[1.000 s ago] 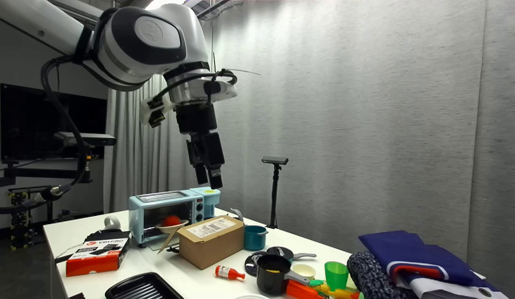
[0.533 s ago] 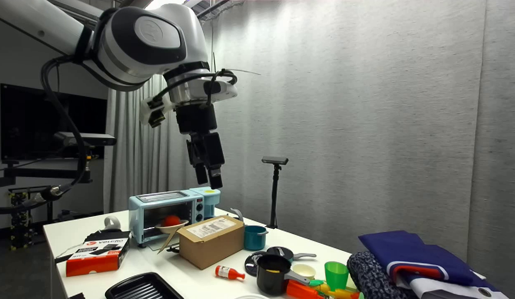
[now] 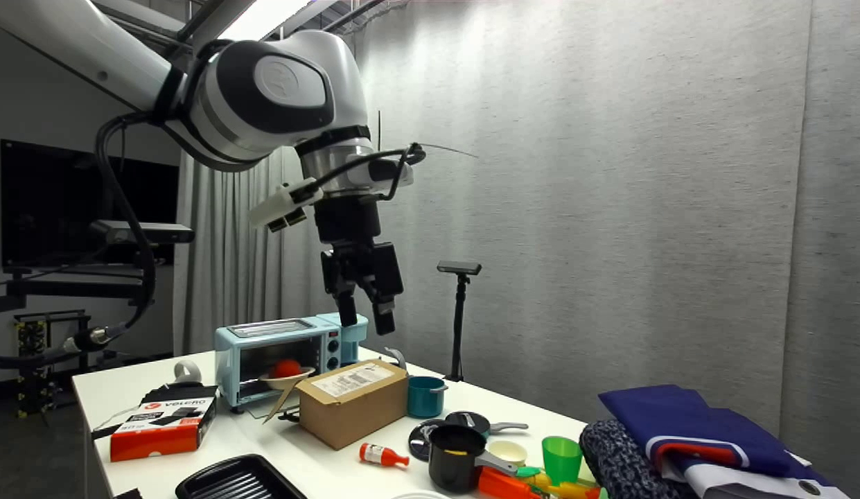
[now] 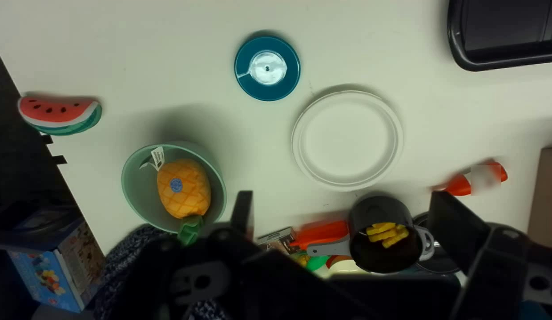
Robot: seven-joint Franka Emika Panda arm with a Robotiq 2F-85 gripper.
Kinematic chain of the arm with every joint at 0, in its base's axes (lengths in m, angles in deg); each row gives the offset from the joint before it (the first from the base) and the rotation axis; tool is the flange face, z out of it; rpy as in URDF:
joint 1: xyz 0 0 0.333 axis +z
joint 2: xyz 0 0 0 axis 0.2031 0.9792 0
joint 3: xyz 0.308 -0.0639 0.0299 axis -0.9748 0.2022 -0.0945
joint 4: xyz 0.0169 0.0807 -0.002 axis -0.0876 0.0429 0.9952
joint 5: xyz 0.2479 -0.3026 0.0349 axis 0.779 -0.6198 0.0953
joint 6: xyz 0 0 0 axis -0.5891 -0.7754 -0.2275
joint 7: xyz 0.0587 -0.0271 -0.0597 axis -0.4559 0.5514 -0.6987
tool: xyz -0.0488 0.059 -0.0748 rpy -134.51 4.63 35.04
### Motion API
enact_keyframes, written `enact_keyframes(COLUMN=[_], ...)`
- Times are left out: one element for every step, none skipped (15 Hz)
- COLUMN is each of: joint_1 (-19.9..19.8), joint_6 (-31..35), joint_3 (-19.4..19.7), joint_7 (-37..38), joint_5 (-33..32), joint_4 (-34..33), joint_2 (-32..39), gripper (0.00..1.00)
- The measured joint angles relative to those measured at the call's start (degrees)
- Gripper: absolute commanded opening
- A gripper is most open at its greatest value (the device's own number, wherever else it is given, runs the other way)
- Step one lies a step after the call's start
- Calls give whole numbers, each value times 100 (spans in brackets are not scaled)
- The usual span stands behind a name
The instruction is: Move the bowl
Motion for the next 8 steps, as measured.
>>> enact_keyframes(joint_1=[0, -5, -14, -24, -40, -69, -97, -114], joint_6=[163, 309, 452, 589, 702, 785, 828, 840], joint_3=[35, 88, 158, 233, 313, 383, 437, 476], joint_7=[-31, -47, -50, -47, -34, -15, -14, -14], joint_5=[-7, -8, -8, -8, -8, -8, -8, -8], joint_4=[-36, -88, -166, -257, -355, -465, -568, -643], joint_2=[183, 359, 537, 713, 891, 1069, 1223, 1328], gripper=[100, 100, 100, 100, 100, 100, 100, 100])
